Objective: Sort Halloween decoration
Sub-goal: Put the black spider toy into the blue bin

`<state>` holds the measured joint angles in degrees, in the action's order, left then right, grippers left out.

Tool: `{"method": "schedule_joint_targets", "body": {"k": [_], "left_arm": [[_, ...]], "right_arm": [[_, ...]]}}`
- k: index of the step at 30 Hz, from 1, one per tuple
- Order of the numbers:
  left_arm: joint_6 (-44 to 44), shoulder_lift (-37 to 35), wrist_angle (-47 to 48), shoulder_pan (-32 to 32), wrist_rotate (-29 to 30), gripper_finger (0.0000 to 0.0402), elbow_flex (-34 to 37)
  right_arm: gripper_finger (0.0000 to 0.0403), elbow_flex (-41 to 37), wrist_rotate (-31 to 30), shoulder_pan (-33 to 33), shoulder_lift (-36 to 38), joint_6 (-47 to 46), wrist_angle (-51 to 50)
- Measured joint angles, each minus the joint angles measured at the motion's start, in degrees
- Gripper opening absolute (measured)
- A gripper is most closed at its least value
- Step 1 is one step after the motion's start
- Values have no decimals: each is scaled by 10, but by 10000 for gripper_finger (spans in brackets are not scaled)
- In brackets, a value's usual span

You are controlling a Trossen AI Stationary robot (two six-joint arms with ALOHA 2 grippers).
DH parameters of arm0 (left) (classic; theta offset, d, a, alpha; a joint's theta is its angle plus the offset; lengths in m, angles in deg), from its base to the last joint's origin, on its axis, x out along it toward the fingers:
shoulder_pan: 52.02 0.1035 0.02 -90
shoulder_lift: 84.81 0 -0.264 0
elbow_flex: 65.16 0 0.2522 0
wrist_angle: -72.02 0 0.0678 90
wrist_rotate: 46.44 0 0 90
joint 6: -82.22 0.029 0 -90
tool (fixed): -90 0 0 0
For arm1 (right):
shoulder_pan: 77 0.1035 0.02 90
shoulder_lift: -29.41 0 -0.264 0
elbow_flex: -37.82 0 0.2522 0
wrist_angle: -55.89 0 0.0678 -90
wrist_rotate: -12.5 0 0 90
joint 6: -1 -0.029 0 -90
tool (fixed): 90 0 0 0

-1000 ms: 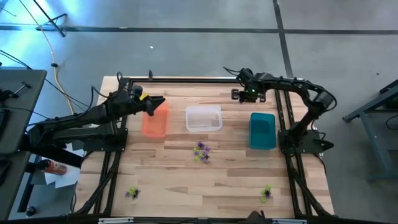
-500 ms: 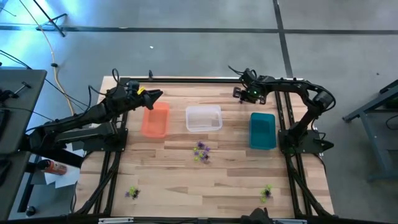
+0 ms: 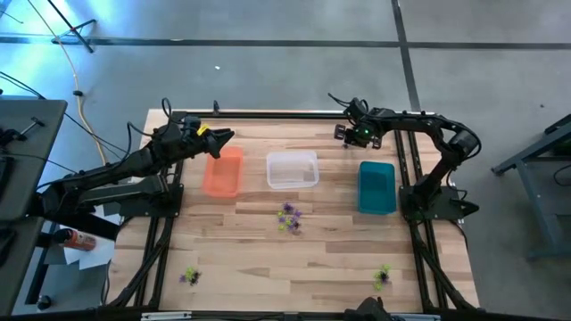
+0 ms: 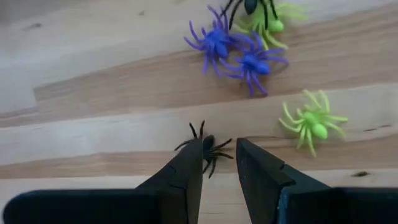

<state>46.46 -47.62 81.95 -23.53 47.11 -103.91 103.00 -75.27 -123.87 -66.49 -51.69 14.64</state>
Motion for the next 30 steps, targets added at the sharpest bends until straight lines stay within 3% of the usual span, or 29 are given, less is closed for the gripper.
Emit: {"method": "schedule_joint_targets", "body": {"k": [13, 20, 22, 30], "left_arm": [[0, 0, 0, 0, 0, 136, 0], [18, 0, -2, 0, 1, 136, 0], [31, 0, -2, 0, 1, 136, 0], [47, -8, -49, 0, 1, 136, 0]], "right_arm": [[89, 2, -5, 0, -22, -13, 2], [10, 2, -30, 12, -22, 17, 4], [9, 1, -35, 16, -20, 25, 5], [1, 11, -31, 32, 76, 95, -1]]}}
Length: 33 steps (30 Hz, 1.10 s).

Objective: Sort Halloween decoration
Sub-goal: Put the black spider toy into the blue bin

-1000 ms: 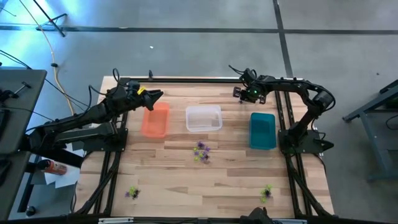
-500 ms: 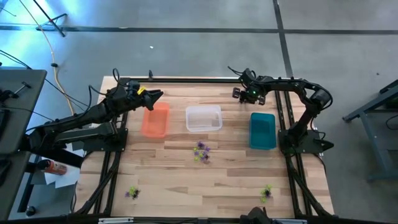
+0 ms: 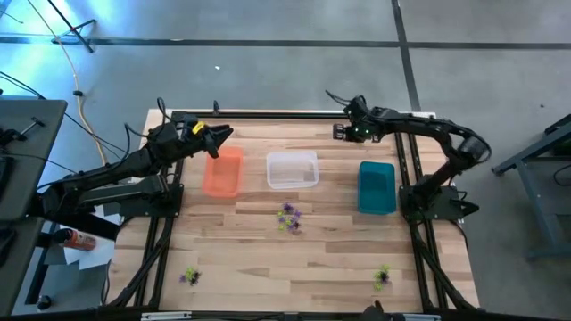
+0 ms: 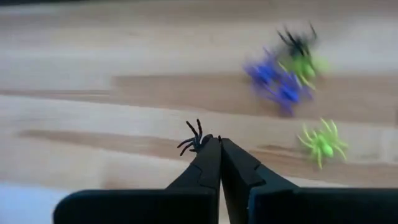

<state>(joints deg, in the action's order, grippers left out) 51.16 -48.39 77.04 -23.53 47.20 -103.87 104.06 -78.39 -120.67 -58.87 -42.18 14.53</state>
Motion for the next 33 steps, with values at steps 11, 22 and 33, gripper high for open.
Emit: {"method": "schedule_joint_targets", "body": {"k": [11, 22, 33], "left_arm": [[52, 0, -56, 0, 0, 136, 0], [48, 0, -56, 0, 0, 136, 0], [27, 0, -55, 0, 0, 136, 0]], "right_arm": [[0, 9, 74, 93, 252, 122, 31], [0, 16, 92, 169, 372, 22, -182], [0, -9, 82, 197, 328, -13, -492]]}}
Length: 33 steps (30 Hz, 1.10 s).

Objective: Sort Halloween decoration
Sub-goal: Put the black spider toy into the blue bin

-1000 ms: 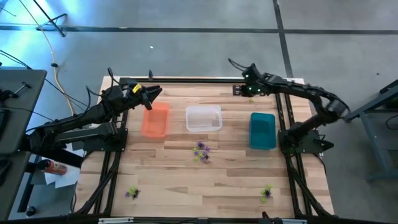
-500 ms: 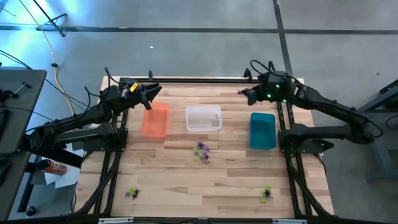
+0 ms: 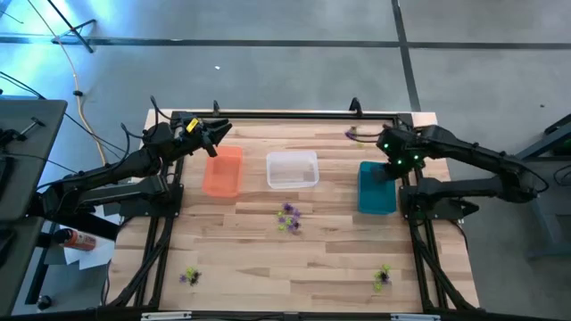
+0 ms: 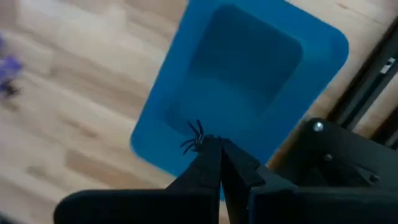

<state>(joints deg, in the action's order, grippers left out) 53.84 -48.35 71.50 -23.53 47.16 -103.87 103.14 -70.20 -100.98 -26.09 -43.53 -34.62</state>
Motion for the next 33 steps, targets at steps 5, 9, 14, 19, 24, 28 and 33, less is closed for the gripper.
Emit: {"method": "schedule_joint_targets", "body": {"k": [5, 9, 14, 19, 24, 28, 33], "left_arm": [[1, 0, 0, 0, 0, 136, 0], [1, 0, 0, 0, 0, 136, 0], [1, 0, 0, 0, 0, 136, 0], [1, 0, 0, 0, 3, 135, 0], [1, 0, 1, 0, 3, 135, 0], [1, 0, 1, 0, 3, 135, 0], [1, 0, 1, 0, 3, 135, 0]], "right_arm": [[0, -77, -18, 4, -33, -40, 101], [0, -143, -26, 4, -61, -82, 183], [0, -189, -46, 4, -86, -110, 224], [0, -202, -58, 4, -98, -110, 253], [0, -220, -53, 4, -117, -122, 275], [0, -221, -53, 4, -123, -136, 284], [9, -221, -56, 4, -123, -154, 281]]}}
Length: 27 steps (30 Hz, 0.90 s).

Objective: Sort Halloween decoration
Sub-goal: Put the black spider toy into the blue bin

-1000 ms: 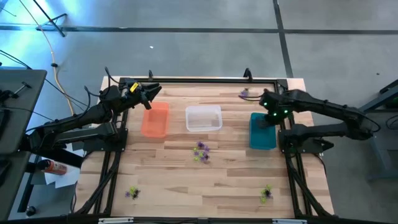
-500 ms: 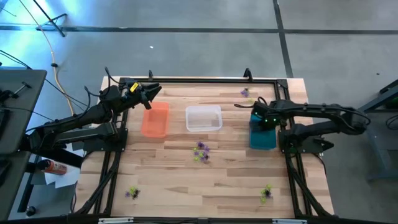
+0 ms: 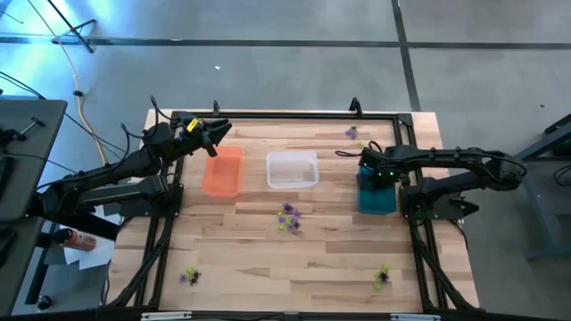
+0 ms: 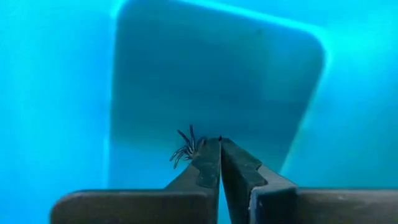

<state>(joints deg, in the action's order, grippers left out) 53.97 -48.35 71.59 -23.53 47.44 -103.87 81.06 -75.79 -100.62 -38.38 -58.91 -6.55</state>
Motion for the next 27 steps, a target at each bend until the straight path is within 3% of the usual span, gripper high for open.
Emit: {"method": "schedule_joint_targets", "body": {"k": [6, 14, 21, 27], "left_arm": [[5, 0, 0, 0, 0, 135, 0], [19, 0, 0, 0, 0, 136, 0], [19, 0, 0, 0, 0, 136, 0], [45, 0, -3, 0, -32, 136, 0]], "right_arm": [[87, 14, 0, 0, 0, 1, -33], [196, 110, -21, 0, 6, 95, -133], [211, 244, -29, 0, 61, 168, -121], [204, 322, -27, 35, 123, 242, 46]]}}
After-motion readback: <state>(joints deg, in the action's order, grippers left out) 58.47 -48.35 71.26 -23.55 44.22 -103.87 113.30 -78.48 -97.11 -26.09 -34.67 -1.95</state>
